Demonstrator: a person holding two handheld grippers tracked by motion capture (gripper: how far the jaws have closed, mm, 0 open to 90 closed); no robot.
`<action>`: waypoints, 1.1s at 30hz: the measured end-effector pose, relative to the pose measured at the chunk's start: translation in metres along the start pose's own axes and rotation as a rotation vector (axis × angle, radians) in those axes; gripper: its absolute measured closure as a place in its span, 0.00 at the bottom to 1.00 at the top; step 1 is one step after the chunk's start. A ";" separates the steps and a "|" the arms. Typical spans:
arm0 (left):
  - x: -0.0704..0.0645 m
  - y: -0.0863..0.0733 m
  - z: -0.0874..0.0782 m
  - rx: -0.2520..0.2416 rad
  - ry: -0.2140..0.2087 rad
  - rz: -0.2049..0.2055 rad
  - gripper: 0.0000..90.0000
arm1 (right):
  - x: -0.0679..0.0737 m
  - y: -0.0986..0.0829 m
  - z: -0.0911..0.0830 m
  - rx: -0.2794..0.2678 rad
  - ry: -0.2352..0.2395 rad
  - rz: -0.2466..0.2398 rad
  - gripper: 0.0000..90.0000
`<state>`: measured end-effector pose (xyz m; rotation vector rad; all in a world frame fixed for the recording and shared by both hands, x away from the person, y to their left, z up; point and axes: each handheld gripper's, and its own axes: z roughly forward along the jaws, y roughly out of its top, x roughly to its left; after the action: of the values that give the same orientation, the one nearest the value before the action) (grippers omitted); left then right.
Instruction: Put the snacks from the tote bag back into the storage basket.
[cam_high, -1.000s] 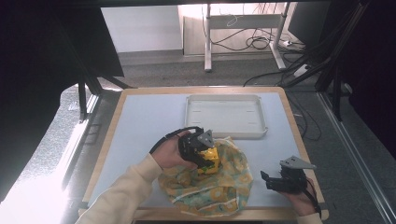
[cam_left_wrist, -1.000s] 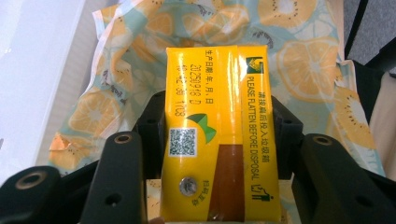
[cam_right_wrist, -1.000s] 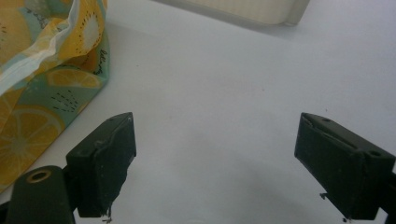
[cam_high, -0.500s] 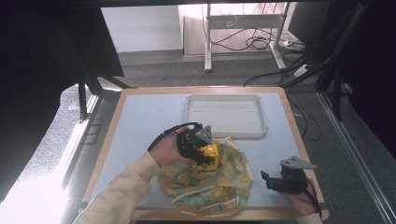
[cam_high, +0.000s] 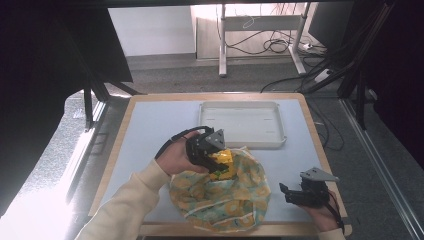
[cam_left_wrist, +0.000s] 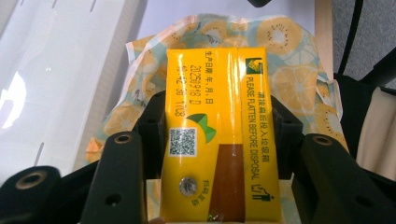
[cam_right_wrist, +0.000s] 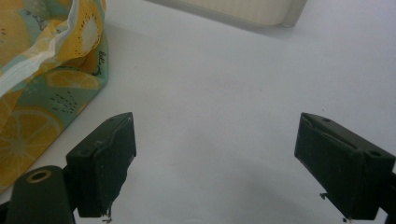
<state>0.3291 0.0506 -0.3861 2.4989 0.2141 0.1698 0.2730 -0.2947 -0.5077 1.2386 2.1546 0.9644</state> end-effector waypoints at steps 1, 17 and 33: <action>0.000 0.000 -0.001 -0.002 0.000 -0.002 0.58 | 0.000 0.000 0.000 0.000 0.000 0.000 0.14; 0.002 0.003 -0.012 -0.023 0.013 -0.004 0.58 | 0.000 0.000 0.000 0.001 -0.002 -0.001 0.14; 0.011 -0.001 -0.021 -0.028 0.031 -0.017 0.58 | 0.000 0.000 0.000 0.001 -0.001 -0.002 0.14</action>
<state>0.3365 0.0655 -0.3690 2.4670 0.2443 0.2037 0.2729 -0.2944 -0.5081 1.2370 2.1550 0.9617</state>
